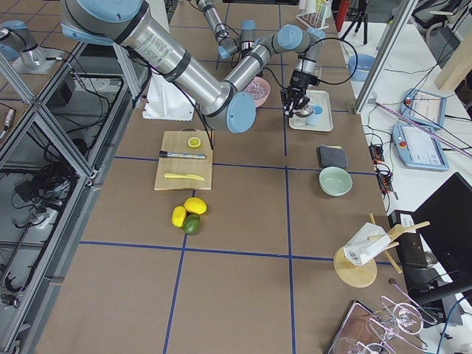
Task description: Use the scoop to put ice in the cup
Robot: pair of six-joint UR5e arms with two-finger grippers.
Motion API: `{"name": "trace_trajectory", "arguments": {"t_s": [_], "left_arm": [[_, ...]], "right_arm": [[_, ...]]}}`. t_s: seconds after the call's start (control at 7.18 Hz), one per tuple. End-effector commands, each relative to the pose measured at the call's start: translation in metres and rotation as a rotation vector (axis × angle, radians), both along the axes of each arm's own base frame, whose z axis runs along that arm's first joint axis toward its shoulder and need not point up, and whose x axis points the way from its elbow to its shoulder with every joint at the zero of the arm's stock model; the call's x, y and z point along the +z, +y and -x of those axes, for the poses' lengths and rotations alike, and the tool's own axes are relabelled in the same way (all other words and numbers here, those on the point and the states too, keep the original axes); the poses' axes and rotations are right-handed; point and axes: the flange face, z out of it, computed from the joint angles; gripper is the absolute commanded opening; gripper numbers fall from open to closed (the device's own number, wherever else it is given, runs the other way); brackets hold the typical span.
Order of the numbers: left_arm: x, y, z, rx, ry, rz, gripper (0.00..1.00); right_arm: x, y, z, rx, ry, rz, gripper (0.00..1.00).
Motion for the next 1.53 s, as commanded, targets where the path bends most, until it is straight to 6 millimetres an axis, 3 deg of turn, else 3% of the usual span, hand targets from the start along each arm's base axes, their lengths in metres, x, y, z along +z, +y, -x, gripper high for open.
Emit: {"name": "trace_trajectory", "arguments": {"t_s": [0.0, 0.28, 0.56, 0.84, 1.11, 1.25, 1.39], "left_arm": [[0.000, 0.000, 0.000, 0.000, 0.000, 0.000, 0.99], [0.001, 0.000, 0.000, 0.000, -0.001, 0.001, 0.99], [0.001, 0.000, 0.000, 0.000, -0.001, 0.001, 0.99], [0.002, 0.000, 0.001, 0.000, -0.003, 0.002, 0.99], [0.008, 0.001, 0.002, 0.001, -0.011, 0.000, 0.99], [0.009, 0.001, 0.003, 0.000, -0.013, -0.001, 0.99], [0.009, 0.000, 0.004, -0.002, -0.013, -0.001, 0.99]], "right_arm": [[-0.001, -0.002, -0.001, -0.002, 0.001, 0.003, 0.00], [-0.005, -0.007, -0.009, 0.016, -0.021, 0.014, 0.00], [-0.010, -0.022, -0.037, 0.092, -0.096, 0.074, 0.00], [-0.018, -0.042, -0.081, 0.266, -0.187, 0.188, 0.00], [-0.024, -0.029, -0.095, 0.424, -0.189, 0.247, 0.00], [-0.005, -0.011, -0.110, 0.433, -0.202, 0.253, 0.00], [0.019, 0.013, -0.138, 0.477, -0.224, 0.271, 0.00]]}}
